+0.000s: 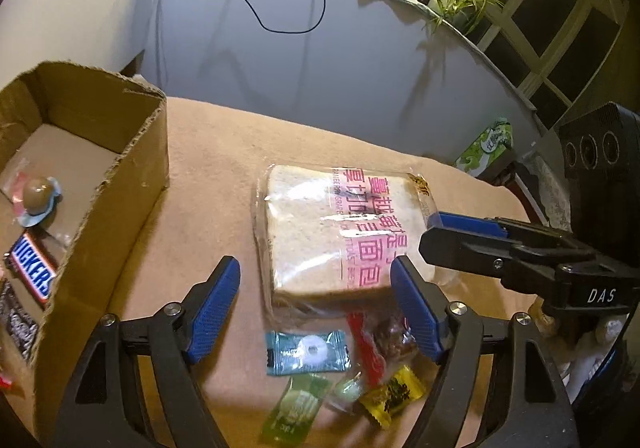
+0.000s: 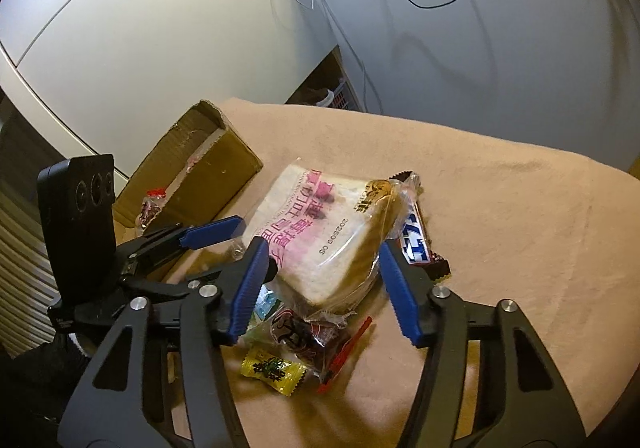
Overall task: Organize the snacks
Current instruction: 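Grasp the bagged bread loaf with the left tool while the right tool grasps it too, then carry the bread loaf with both tools into the box and release it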
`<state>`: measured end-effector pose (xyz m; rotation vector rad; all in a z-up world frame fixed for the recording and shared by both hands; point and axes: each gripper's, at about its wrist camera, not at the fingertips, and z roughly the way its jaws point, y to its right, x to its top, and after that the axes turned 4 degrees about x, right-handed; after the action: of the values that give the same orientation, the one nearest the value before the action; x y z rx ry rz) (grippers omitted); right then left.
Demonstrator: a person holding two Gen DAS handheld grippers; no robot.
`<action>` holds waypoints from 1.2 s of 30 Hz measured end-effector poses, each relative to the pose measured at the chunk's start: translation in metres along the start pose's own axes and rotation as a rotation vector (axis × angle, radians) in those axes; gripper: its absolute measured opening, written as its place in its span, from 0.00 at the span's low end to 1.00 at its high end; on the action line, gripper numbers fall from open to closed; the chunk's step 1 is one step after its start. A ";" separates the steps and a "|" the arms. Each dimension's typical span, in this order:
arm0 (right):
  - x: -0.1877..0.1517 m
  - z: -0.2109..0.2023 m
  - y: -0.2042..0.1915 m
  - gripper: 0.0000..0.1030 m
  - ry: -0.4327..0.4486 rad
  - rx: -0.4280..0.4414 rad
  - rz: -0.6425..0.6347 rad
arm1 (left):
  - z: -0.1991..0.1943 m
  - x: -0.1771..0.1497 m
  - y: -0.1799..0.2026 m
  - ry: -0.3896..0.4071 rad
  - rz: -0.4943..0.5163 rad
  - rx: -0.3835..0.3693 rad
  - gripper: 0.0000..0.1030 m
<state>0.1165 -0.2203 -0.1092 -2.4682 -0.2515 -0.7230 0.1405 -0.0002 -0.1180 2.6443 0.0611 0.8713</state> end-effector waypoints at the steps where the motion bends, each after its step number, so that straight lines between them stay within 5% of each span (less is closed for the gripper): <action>1: 0.000 0.000 0.001 0.53 -0.003 0.001 0.003 | 0.001 0.000 -0.001 -0.004 -0.002 -0.009 0.76; 7: 0.004 0.005 0.003 0.43 -0.022 -0.007 0.020 | 0.004 -0.001 0.002 -0.007 0.013 -0.040 0.72; 10: 0.004 0.007 0.009 0.43 -0.026 -0.045 0.040 | 0.005 0.000 -0.002 -0.010 0.006 -0.034 0.62; 20: 0.002 0.006 0.011 0.42 -0.022 -0.016 0.050 | -0.002 0.000 0.004 0.014 0.036 -0.025 0.61; 36: 0.013 -0.027 -0.071 0.41 0.042 -0.014 -0.084 | -0.083 -0.006 -0.004 0.180 0.038 0.016 0.61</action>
<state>0.0932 -0.1758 -0.0510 -2.4650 -0.3365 -0.8134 0.0869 0.0289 -0.0605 2.5825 0.0630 1.1247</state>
